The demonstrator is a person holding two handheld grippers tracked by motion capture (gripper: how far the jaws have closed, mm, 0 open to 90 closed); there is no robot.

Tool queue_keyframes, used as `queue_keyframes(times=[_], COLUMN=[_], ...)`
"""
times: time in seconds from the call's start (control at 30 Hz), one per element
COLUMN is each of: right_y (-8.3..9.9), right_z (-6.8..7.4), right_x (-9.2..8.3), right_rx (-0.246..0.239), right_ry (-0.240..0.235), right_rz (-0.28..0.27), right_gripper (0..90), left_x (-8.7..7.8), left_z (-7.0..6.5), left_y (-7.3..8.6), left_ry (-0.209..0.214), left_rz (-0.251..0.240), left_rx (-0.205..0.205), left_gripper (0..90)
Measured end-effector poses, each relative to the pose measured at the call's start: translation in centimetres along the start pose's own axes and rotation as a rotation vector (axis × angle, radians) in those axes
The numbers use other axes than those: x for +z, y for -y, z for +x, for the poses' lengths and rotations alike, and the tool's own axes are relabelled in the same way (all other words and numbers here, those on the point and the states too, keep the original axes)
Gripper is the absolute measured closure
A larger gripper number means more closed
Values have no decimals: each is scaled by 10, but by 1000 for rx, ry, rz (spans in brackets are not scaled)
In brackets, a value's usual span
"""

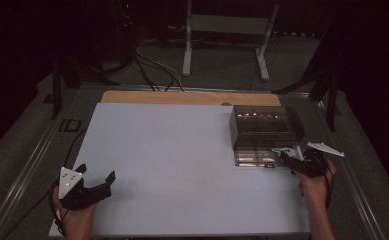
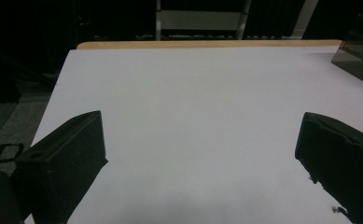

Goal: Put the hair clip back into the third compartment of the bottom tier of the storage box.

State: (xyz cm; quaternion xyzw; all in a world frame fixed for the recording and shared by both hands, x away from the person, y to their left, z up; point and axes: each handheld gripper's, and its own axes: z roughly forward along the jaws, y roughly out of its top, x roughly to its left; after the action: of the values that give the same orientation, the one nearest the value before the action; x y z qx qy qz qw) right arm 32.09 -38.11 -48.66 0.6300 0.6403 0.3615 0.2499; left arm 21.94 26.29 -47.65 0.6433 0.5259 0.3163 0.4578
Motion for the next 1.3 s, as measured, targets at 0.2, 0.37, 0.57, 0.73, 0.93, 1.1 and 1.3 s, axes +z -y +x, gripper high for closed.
queue_keyframes(times=[0.2, 0.37, 0.57, 0.73, 0.93, 1.1, 1.3], right_y=[1, 1, 1, 1, 2, 3, 5], right_z=[2, 4, 6, 8, 10, 11, 16], right_x=[-2, -5, -7, -9, -10, -11, -10], right_rx=[-17, -20, -29, -42, -56, -65, -89], right_ry=[-12, -16, -33, -47, -54, -67, -84], right_rz=[2, -2, -1, 0, 4, 10, 26], right_gripper=[35, 26, 6, 0, 0, 0, 0], left_x=[0, 0, 0, -1, -1, 0, 0], left_z=[0, 0, 0, 0, 0, 1, 1], left_y=[0, 0, 0, 0, 0, 0, 0], left_ry=[0, 0, 0, 1, 1, 1, 1], left_rz=[-3, -4, -5, -6, -6, -6, -6], left_rx=[-3, -3, -3, -3, -3, -4, -3], left_gripper=[33, 33, 33, 33, 33, 33, 33])
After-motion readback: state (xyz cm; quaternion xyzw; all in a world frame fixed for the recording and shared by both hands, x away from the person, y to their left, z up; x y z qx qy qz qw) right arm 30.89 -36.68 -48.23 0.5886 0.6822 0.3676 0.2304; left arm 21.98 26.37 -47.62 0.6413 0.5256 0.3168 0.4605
